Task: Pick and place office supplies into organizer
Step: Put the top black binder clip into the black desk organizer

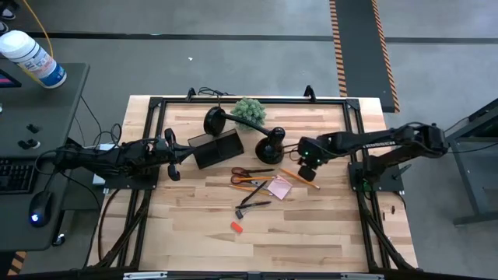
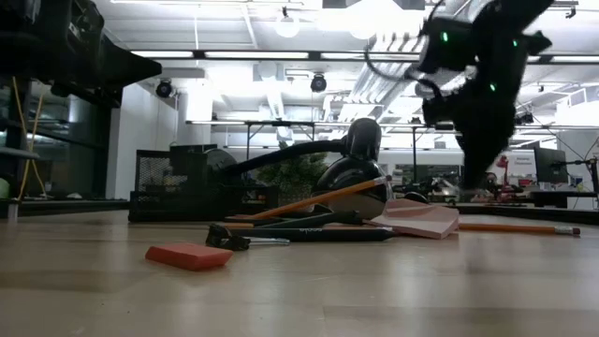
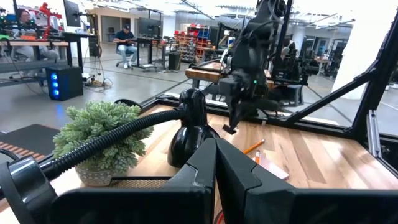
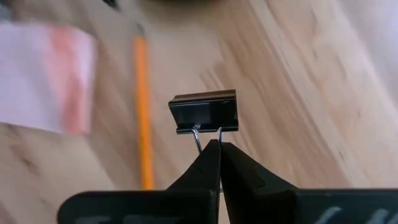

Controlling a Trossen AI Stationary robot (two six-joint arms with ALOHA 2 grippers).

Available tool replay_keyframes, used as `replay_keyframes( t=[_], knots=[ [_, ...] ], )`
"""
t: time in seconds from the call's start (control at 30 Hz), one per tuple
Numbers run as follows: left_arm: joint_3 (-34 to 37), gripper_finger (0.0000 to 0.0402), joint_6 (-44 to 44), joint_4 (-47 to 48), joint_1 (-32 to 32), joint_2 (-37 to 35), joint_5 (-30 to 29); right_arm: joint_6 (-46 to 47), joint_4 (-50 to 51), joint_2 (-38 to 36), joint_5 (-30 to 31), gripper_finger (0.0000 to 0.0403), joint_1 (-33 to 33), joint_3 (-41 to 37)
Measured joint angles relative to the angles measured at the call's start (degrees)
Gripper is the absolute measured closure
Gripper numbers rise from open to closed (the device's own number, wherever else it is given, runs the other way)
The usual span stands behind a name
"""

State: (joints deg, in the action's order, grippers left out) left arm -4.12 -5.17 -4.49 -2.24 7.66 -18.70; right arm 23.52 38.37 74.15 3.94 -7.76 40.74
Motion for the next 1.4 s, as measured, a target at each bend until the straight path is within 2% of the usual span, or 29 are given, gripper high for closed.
replay_keyframes(
  t=[0.13,0.4,0.7,1.03,1.4],
  knots=[
    [0.0,0.0401,0.0,0.0,0.0,0.0,0.1,-0.5,-1.0,0.0,1.7,0.0403,2.8,4.6],
    [0.0,0.0401,0.7,0.0,0.0,0.0,0.1,-9.8,-14.9,1.6,1.5,0.0403,5.3,10.2],
    [0.0,0.0401,0.5,0.3,0.0,0.0,0.9,-23.7,-22.9,13.9,1.5,0.0403,4.7,18.2],
    [0.0,0.0401,-2.7,4.8,0.0,0.0,8.0,-40.1,-35.4,30.2,1.5,0.0403,5.3,28.6],
    [0.0,0.0401,-8.5,11.0,0.0,0.0,22.0,-47.1,-45.9,42.4,1.7,0.0403,5.3,39.1]
  ],
)
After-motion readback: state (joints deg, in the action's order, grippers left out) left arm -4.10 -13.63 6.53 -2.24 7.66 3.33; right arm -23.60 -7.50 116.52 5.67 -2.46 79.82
